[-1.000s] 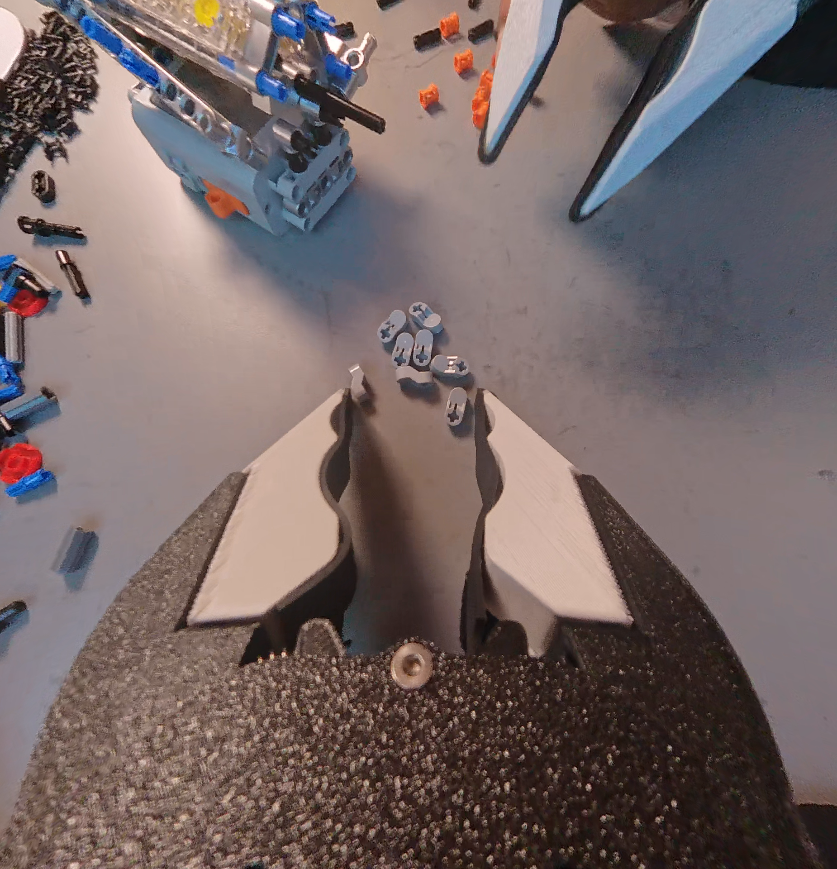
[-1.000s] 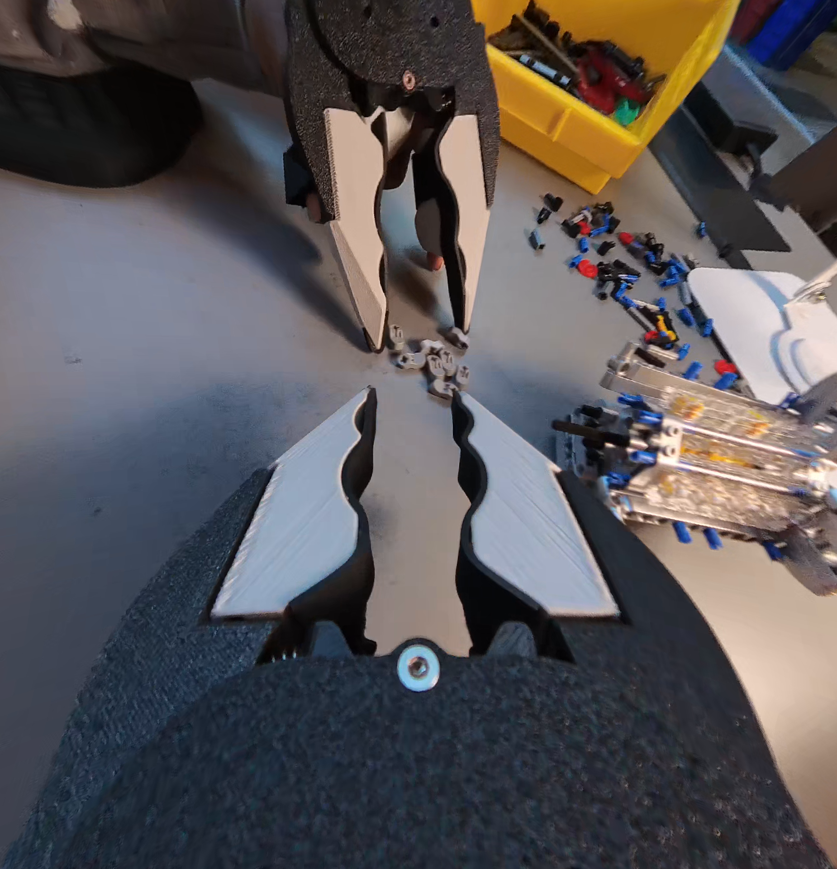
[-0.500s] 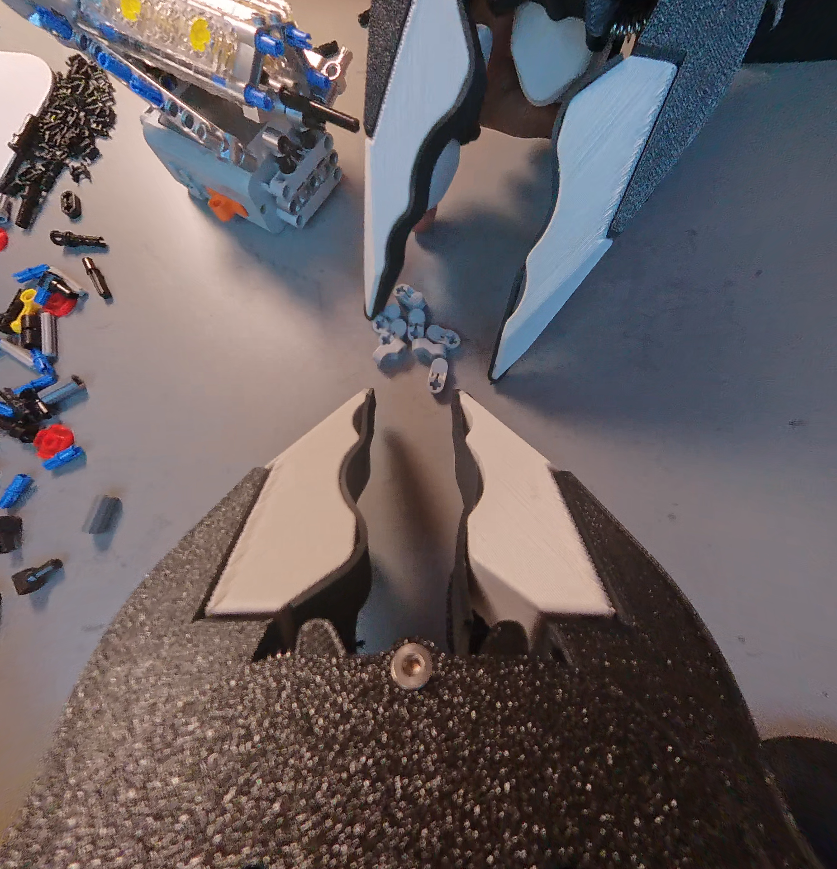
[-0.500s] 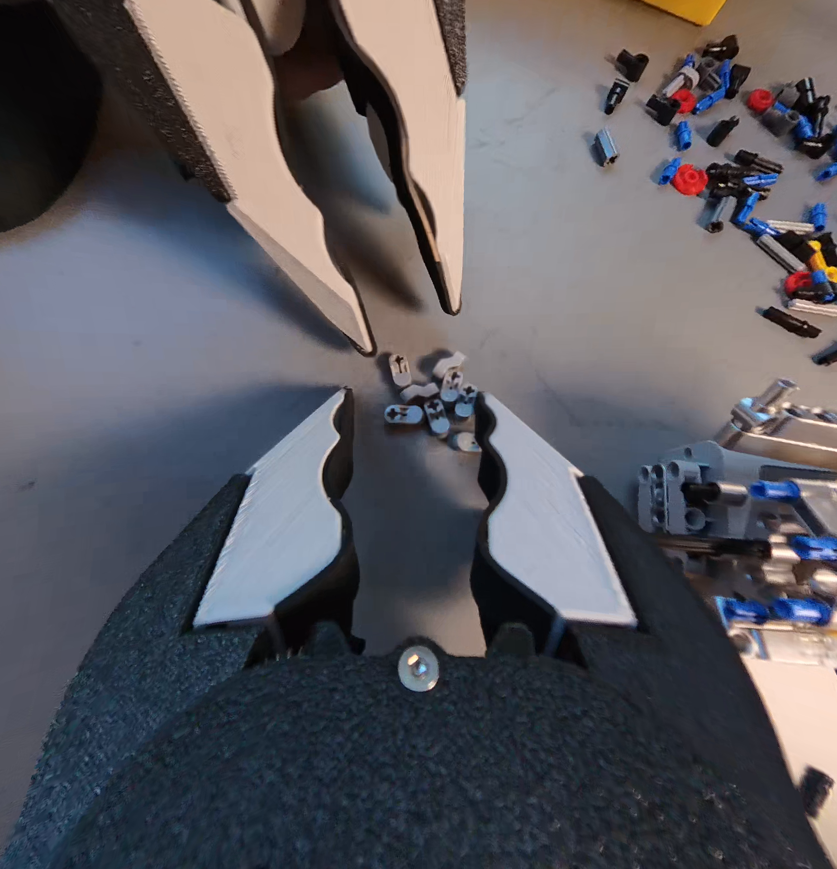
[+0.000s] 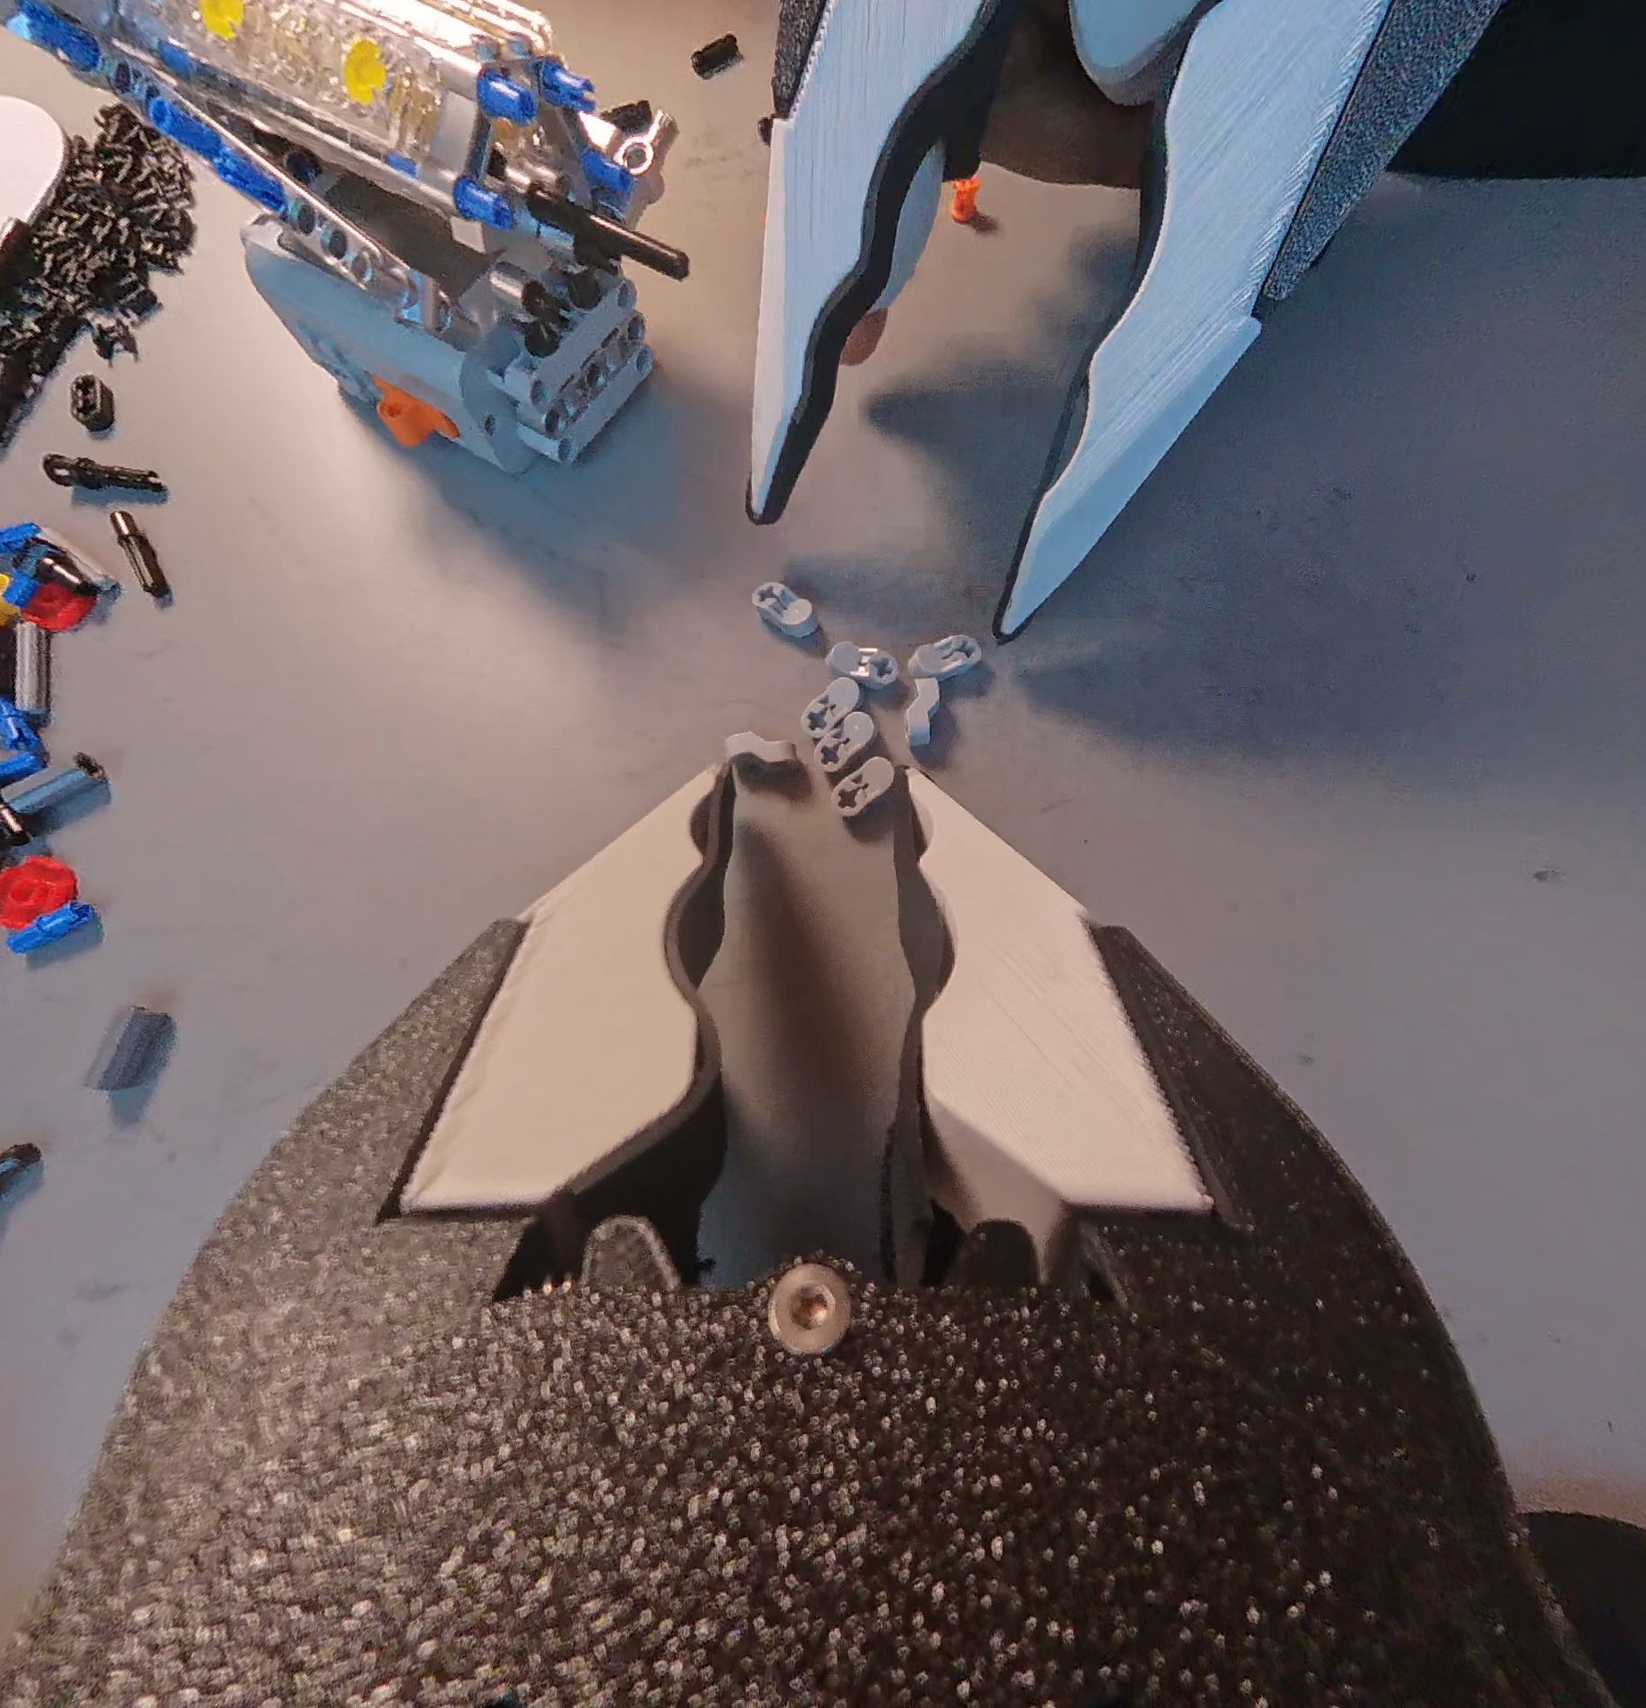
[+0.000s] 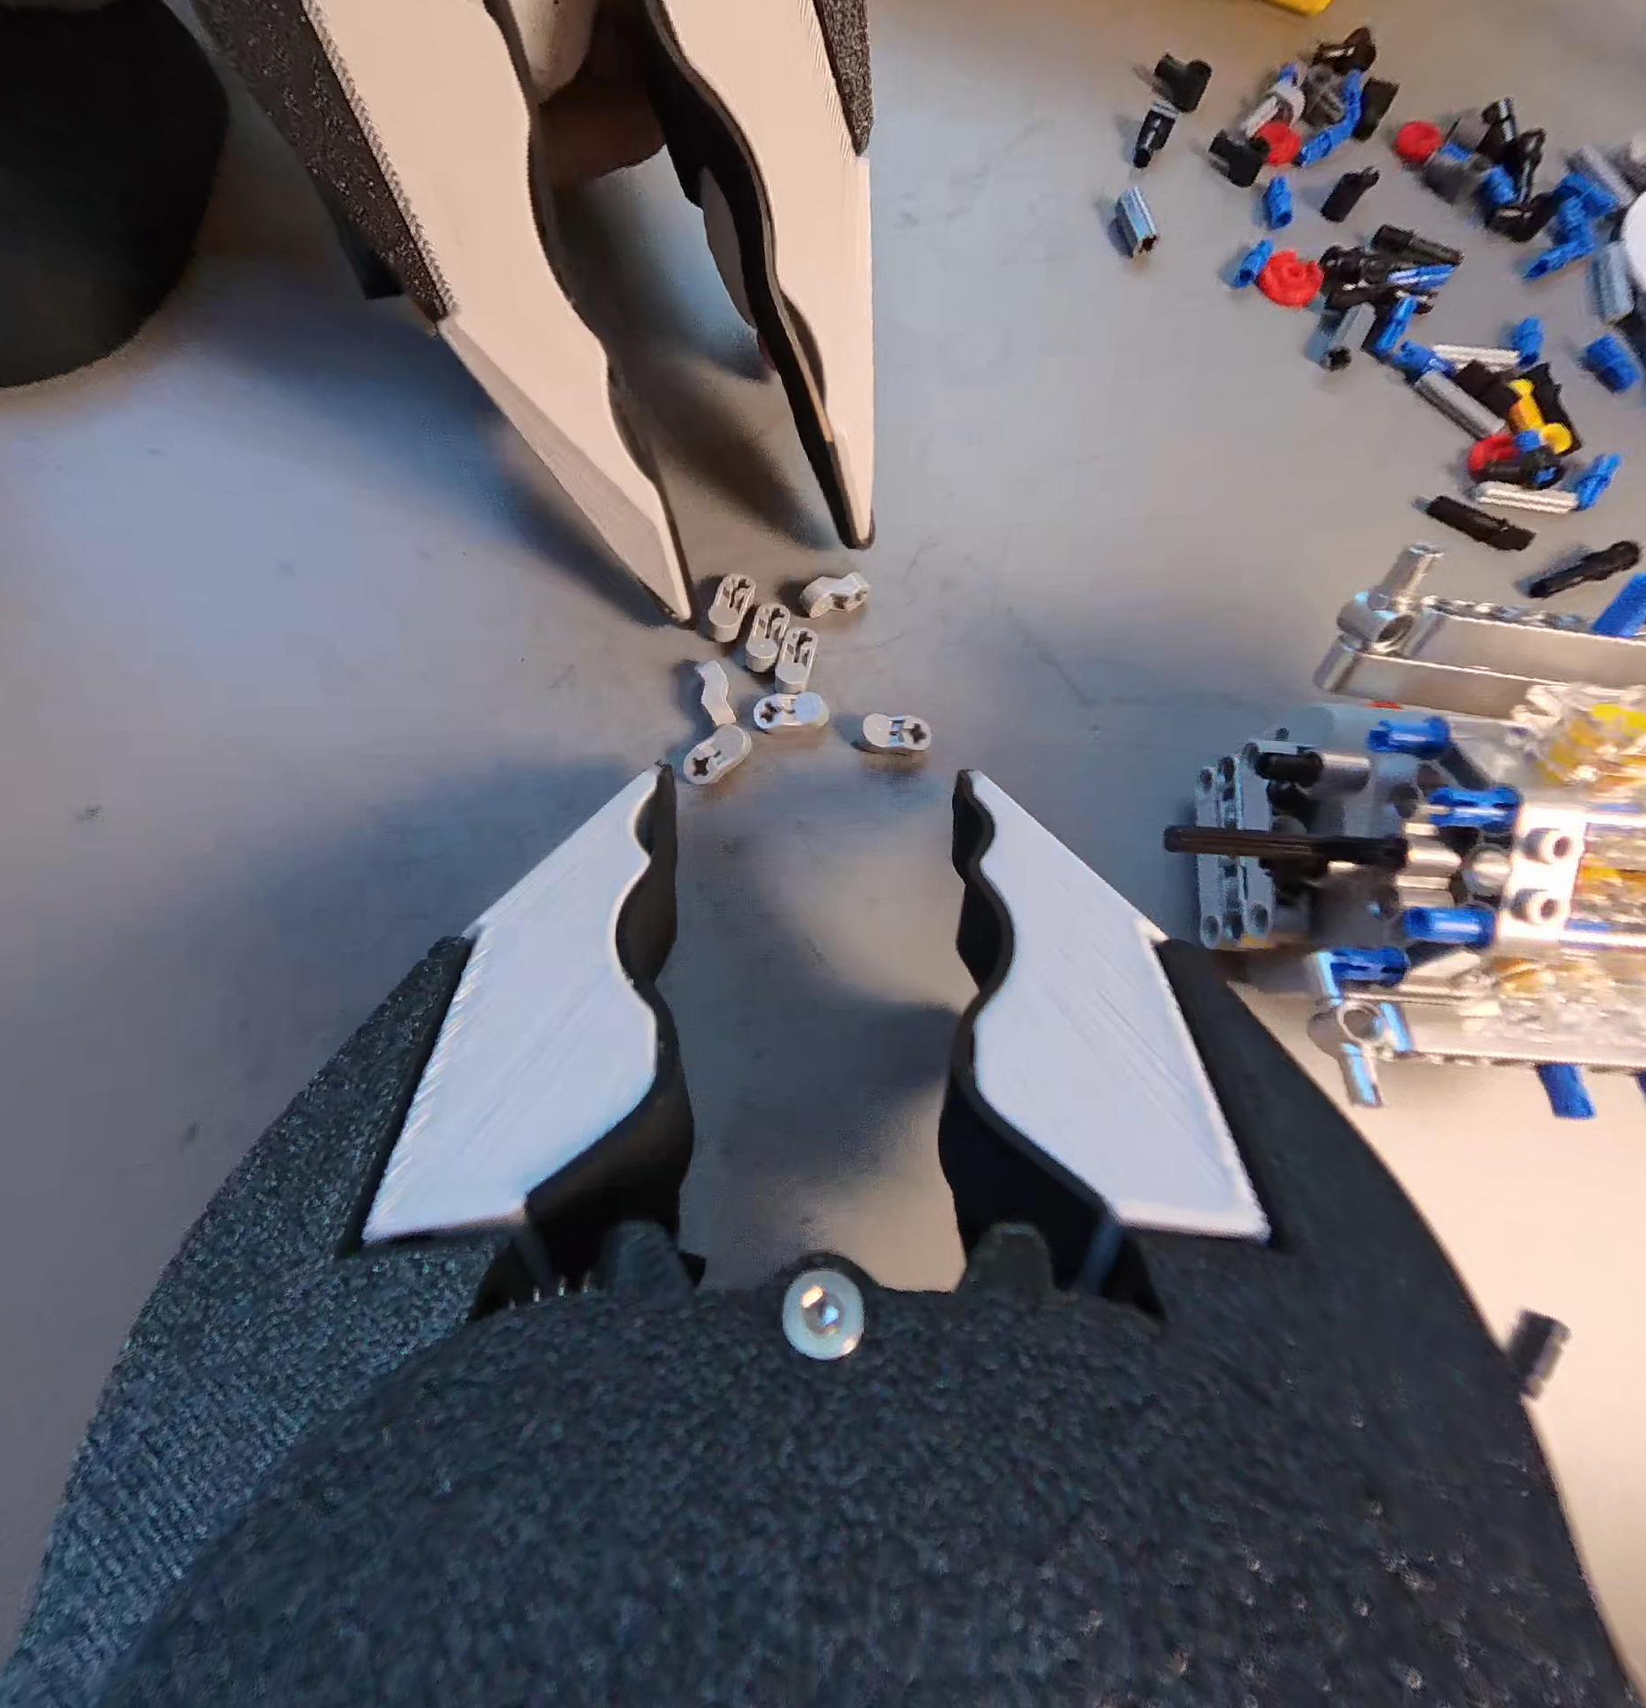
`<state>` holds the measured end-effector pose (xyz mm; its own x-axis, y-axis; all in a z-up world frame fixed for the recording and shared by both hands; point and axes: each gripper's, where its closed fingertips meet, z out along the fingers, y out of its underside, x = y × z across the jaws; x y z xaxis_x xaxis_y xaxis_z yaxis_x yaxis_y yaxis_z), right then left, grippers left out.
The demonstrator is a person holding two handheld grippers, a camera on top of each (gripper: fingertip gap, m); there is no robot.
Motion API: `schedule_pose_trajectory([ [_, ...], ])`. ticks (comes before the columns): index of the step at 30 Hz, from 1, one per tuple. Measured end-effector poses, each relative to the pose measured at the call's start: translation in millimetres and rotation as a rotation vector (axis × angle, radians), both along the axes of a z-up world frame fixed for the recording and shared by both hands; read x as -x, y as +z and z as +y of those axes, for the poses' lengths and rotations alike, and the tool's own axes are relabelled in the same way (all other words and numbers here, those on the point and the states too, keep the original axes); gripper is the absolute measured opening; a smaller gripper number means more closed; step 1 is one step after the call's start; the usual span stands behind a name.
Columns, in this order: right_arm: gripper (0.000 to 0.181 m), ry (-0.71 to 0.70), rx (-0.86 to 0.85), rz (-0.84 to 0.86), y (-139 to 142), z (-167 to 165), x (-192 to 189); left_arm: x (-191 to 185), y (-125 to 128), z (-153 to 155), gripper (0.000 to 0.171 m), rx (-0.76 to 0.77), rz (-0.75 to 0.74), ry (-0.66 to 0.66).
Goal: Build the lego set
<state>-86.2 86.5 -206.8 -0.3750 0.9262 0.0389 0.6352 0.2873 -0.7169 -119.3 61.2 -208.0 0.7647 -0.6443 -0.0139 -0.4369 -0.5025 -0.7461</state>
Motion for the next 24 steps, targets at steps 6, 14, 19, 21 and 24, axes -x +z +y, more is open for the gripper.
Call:
schedule_pose_trajectory([
  [6,0.057,0.073,0.004,-0.03,-5.3,-12.1,8.0,-16.2,-3.8,-2.2,0.036,0.023,0.004,-0.072],
  [14,0.048,0.106,-0.036,0.1,11.6,-9.2,-1.1,-13.2,14.9,2.9,0.033,-0.086,-0.041,-0.023],
  [19,0.046,0.054,-0.043,0.226,33.4,8.8,1.1,4.6,26.3,18.6,0.034,-0.163,-0.063,0.089],
  [21,0.046,0.048,-0.052,0.258,38.1,12.1,2.0,11.0,30.4,23.8,0.036,-0.189,-0.073,0.13],
  [24,0.045,0.05,-0.075,0.292,42.3,13.0,2.9,16.9,34.0,27.4,0.039,-0.21,-0.08,0.169],
])
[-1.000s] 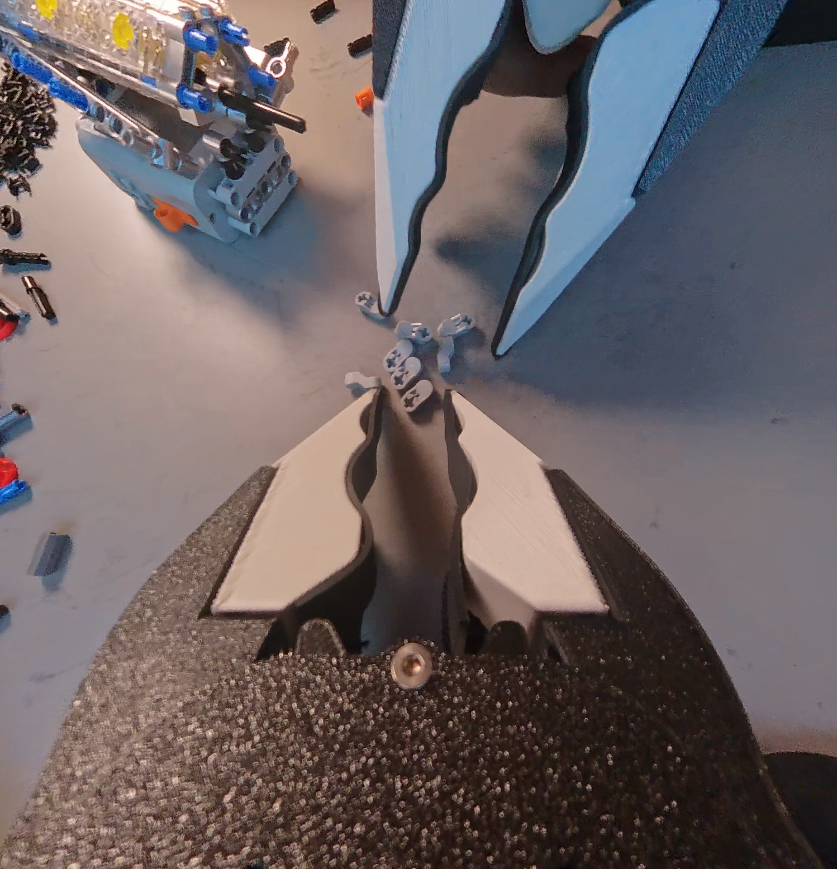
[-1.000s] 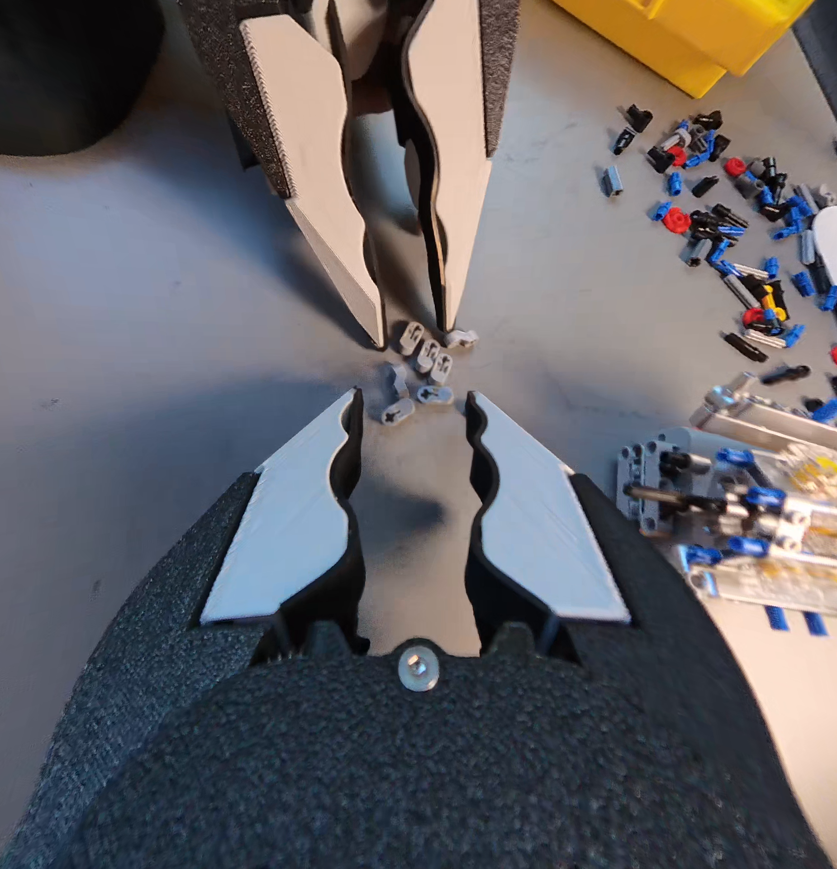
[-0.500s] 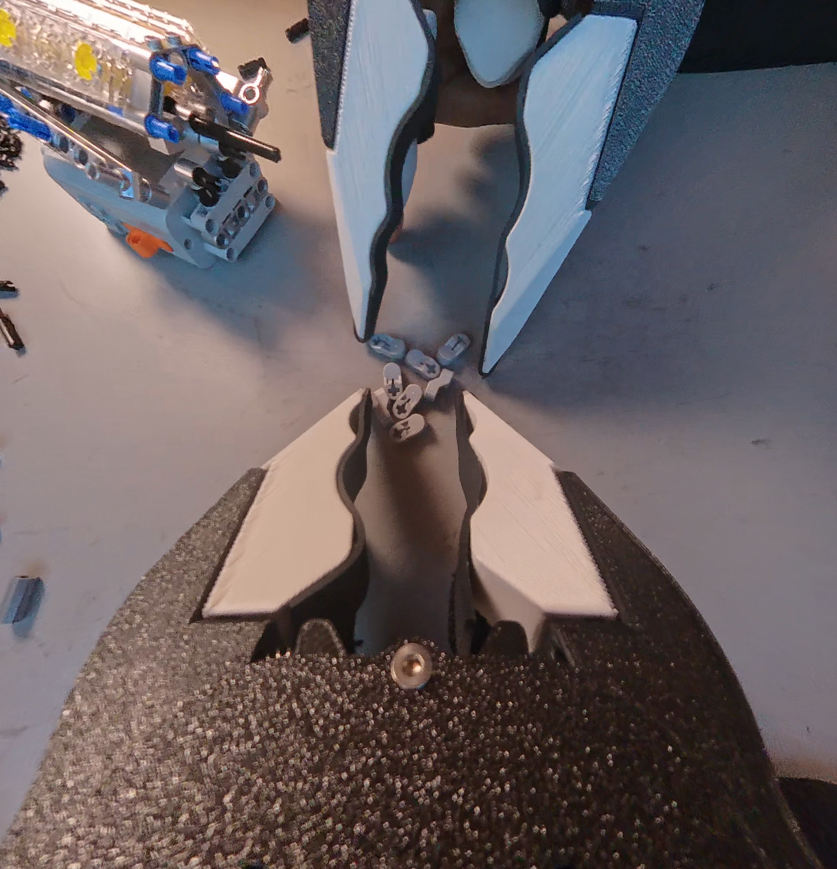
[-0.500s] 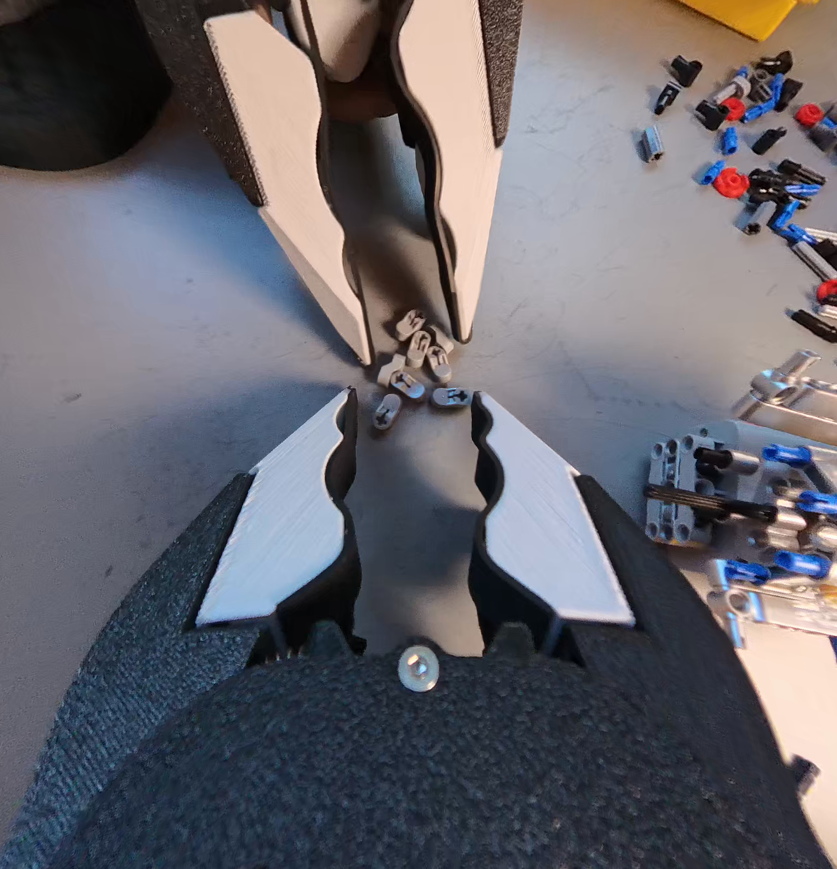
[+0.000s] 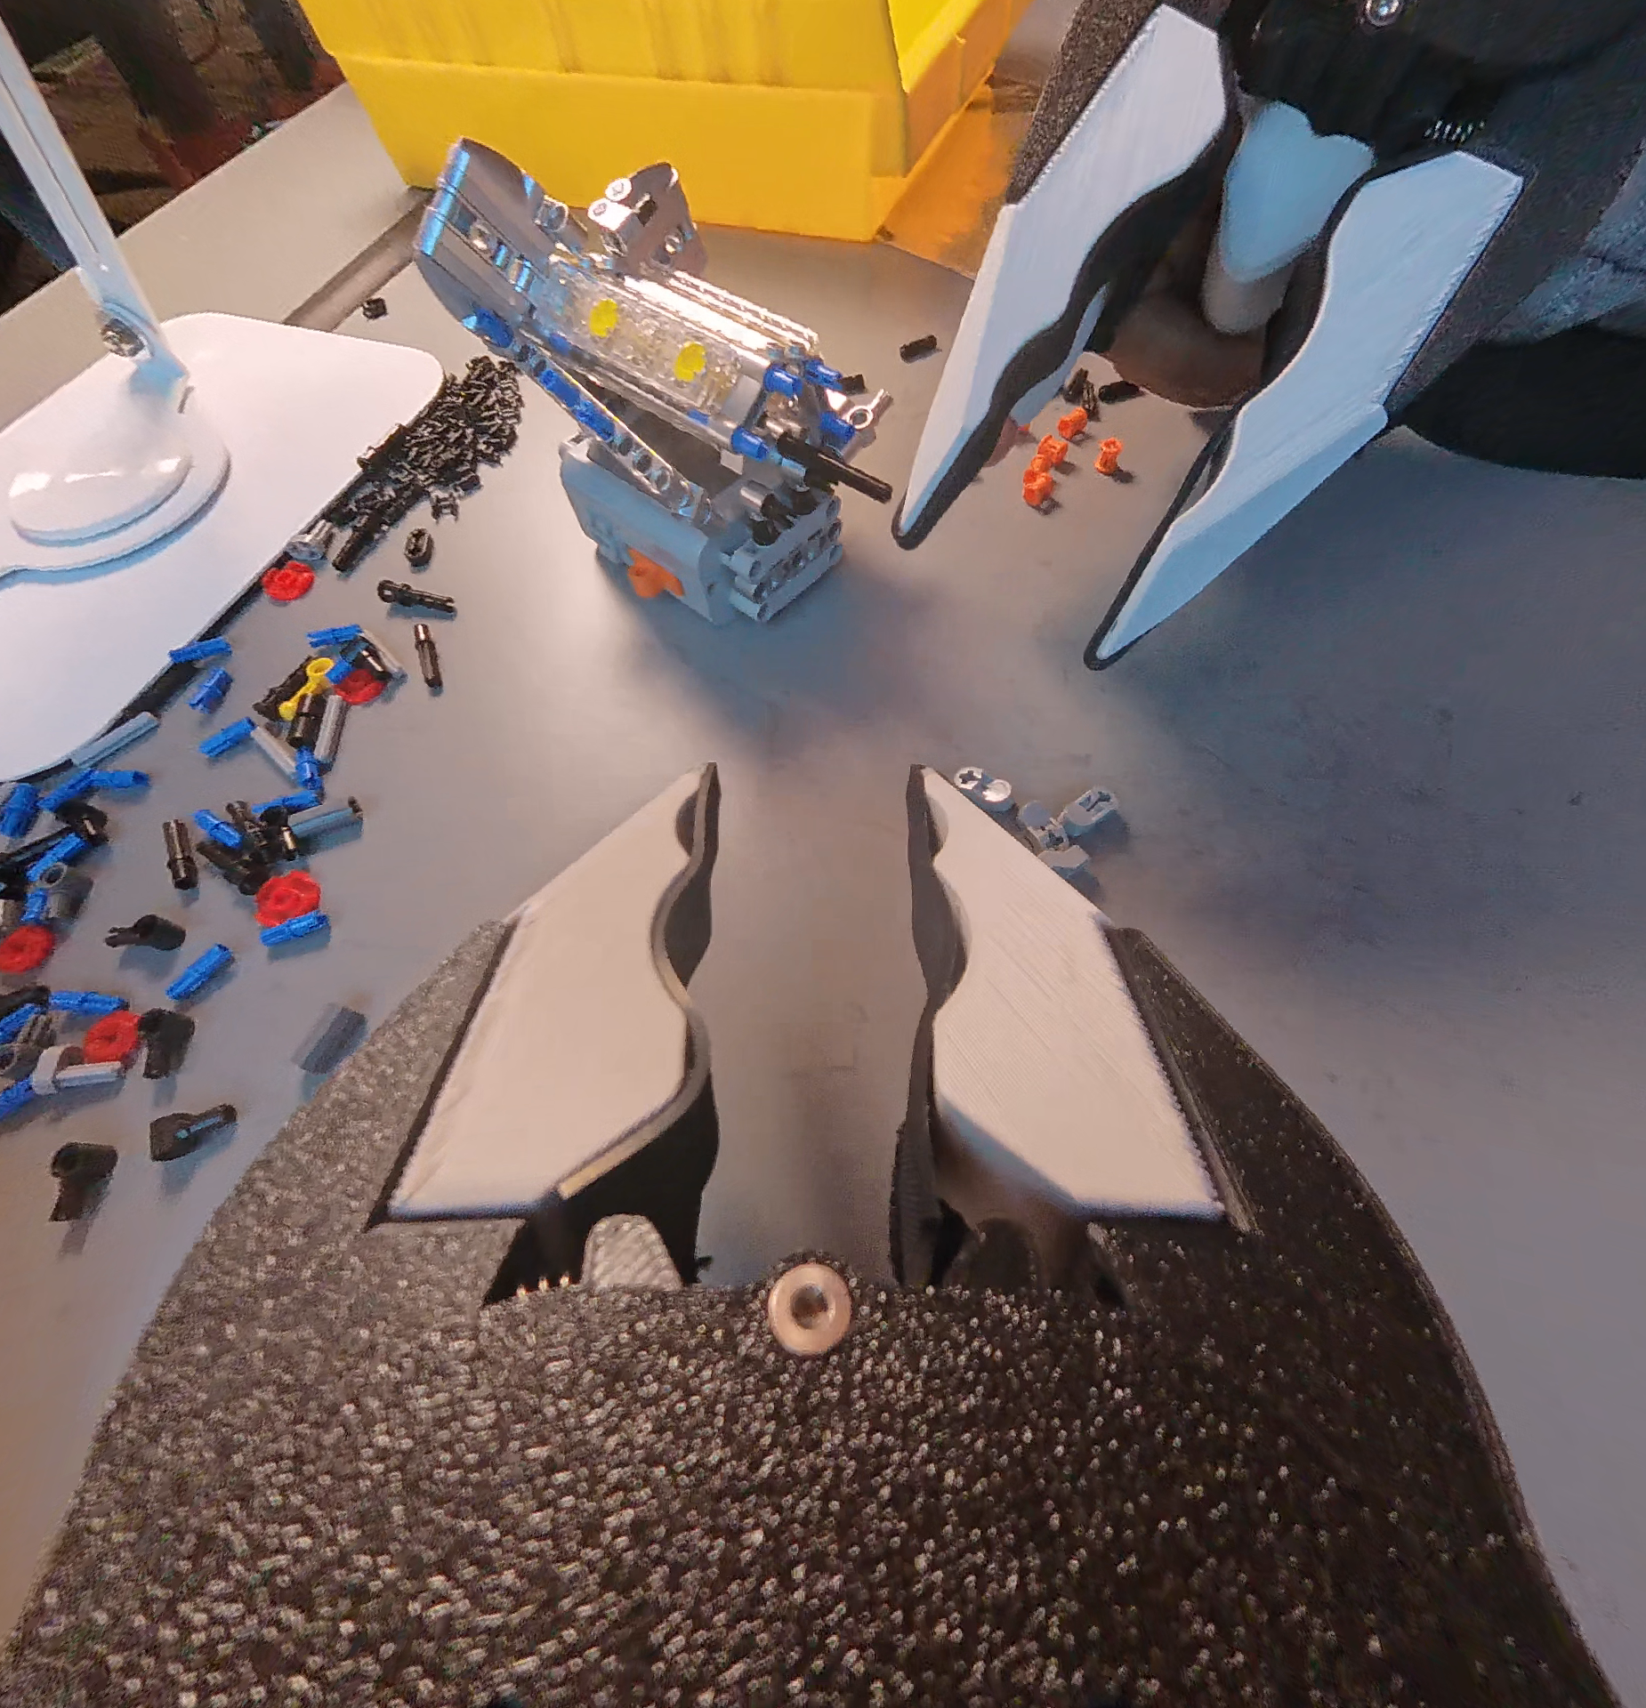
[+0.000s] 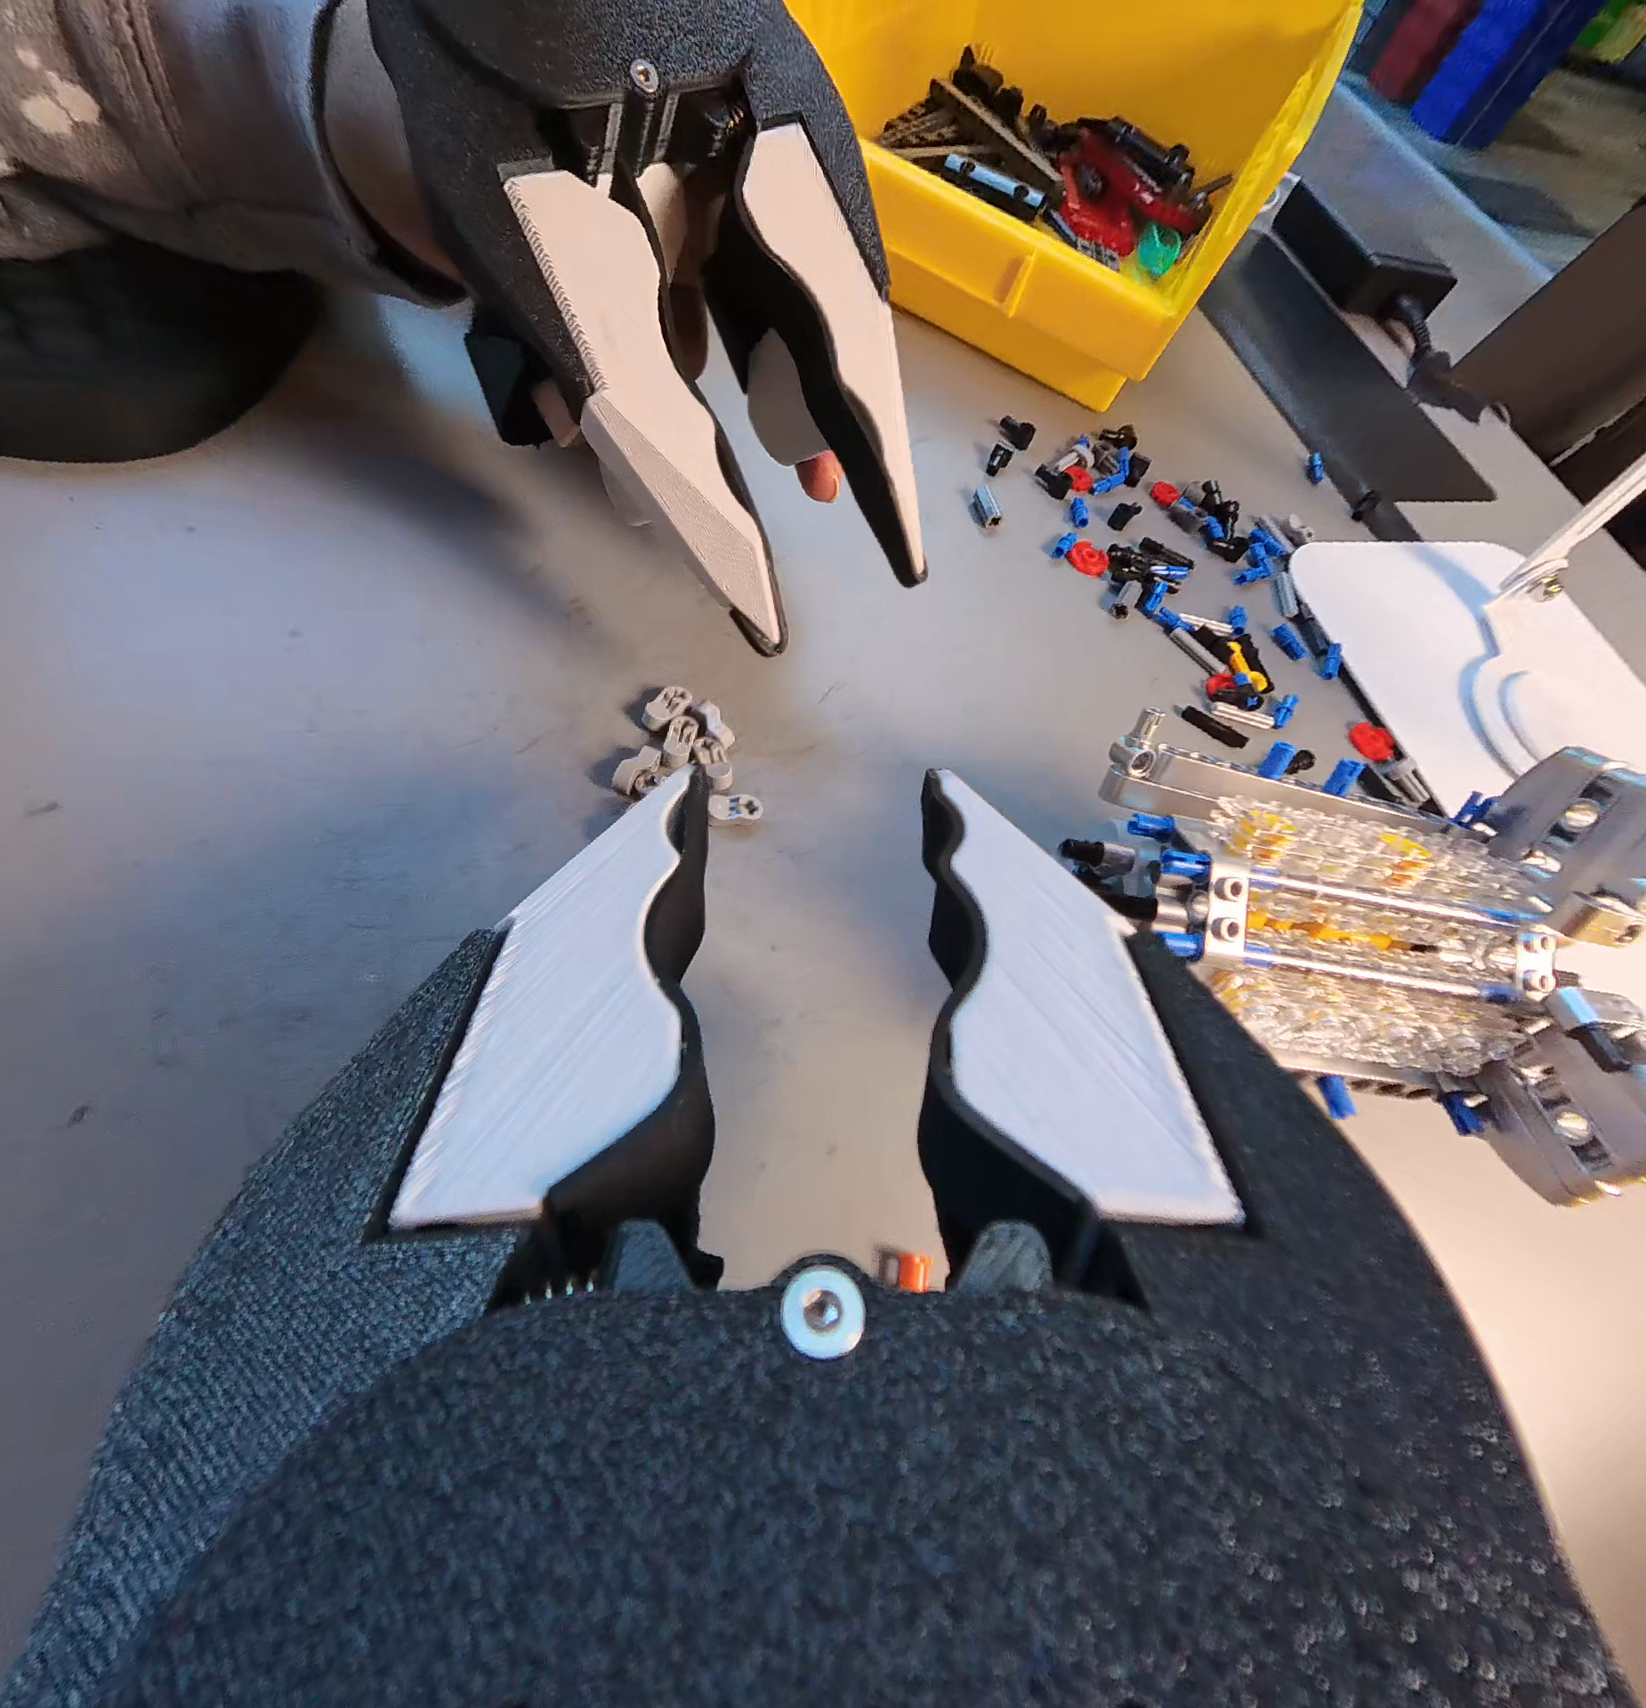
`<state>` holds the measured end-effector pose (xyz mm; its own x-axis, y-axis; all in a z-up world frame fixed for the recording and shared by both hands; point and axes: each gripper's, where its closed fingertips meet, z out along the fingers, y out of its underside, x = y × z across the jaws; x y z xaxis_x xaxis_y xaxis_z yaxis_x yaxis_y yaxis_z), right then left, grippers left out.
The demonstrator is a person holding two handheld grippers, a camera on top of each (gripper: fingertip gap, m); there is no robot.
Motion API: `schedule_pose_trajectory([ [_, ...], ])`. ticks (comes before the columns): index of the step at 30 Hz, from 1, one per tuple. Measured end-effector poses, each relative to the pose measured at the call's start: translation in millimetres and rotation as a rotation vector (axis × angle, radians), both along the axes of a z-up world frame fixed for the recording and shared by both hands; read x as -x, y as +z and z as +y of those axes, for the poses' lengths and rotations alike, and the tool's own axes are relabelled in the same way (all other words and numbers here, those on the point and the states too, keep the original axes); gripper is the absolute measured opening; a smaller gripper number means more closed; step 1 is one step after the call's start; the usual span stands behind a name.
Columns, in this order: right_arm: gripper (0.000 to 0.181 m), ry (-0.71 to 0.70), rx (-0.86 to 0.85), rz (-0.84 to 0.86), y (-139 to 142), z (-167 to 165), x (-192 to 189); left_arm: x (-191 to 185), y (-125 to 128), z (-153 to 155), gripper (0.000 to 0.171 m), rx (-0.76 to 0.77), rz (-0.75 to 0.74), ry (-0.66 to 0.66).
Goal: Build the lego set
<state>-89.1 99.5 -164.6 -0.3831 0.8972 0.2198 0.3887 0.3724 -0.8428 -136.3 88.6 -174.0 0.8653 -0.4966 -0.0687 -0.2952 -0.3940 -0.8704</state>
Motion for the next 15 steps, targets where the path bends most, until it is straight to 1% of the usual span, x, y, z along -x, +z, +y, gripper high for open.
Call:
schedule_pose_trajectory([
  [4,0.044,0.004,0.025,0.036,5.6,-4.1,0.9,4.1,3.5,1.5,0.041,-0.04,0.024,0.035],
  [9,0.041,-0.002,0.052,0.072,10.6,-4.7,4.0,2.0,2.7,1.4,0.041,-0.054,0.063,0.03],
  [15,0.038,-0.014,0.06,0.117,17.7,-3.6,5.3,3.1,3.4,3.0,0.041,-0.064,0.06,0.048],
])
